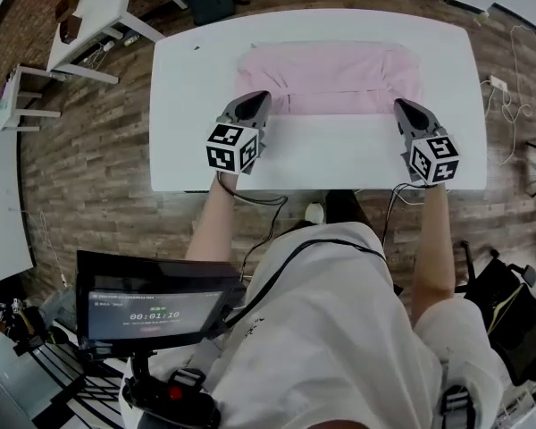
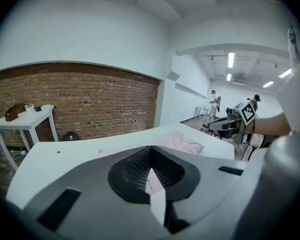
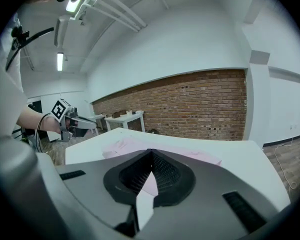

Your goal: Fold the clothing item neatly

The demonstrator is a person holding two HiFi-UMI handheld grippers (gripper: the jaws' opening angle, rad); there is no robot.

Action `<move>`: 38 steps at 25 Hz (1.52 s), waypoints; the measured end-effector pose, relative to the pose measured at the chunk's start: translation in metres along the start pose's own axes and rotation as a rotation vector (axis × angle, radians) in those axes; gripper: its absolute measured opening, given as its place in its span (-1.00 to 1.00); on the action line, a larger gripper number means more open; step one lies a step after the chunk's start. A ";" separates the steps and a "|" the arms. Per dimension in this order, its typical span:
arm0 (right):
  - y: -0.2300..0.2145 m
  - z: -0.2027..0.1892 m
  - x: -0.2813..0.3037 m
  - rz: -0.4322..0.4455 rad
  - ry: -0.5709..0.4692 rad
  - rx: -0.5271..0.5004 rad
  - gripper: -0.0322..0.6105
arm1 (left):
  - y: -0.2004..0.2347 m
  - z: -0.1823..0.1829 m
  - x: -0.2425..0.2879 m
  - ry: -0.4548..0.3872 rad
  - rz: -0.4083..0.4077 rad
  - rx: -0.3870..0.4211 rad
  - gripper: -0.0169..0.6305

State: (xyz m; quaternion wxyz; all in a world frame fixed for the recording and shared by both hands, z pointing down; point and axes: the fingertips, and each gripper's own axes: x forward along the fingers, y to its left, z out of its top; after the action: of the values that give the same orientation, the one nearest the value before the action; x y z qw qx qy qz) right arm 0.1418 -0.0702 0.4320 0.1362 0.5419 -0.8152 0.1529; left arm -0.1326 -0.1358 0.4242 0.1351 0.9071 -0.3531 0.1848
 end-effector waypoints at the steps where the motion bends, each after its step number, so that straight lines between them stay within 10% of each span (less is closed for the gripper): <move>1: 0.005 -0.004 -0.004 0.001 -0.004 0.008 -0.89 | -0.005 -0.006 -0.004 -0.008 -0.004 -0.018 -0.94; 19: 0.131 -0.017 -0.135 -0.013 -0.109 0.003 -0.89 | -0.117 -0.058 -0.141 -0.079 -0.040 0.025 -0.94; 38: 0.148 -0.037 -0.190 -0.098 -0.123 0.014 -0.89 | -0.136 -0.058 -0.167 -0.126 -0.002 0.008 -0.94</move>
State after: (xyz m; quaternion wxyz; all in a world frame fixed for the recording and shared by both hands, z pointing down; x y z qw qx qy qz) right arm 0.0788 0.1586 0.3777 0.0894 0.5903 -0.7934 0.1185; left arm -0.1662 0.0820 0.3890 0.1090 0.9178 -0.3594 0.1286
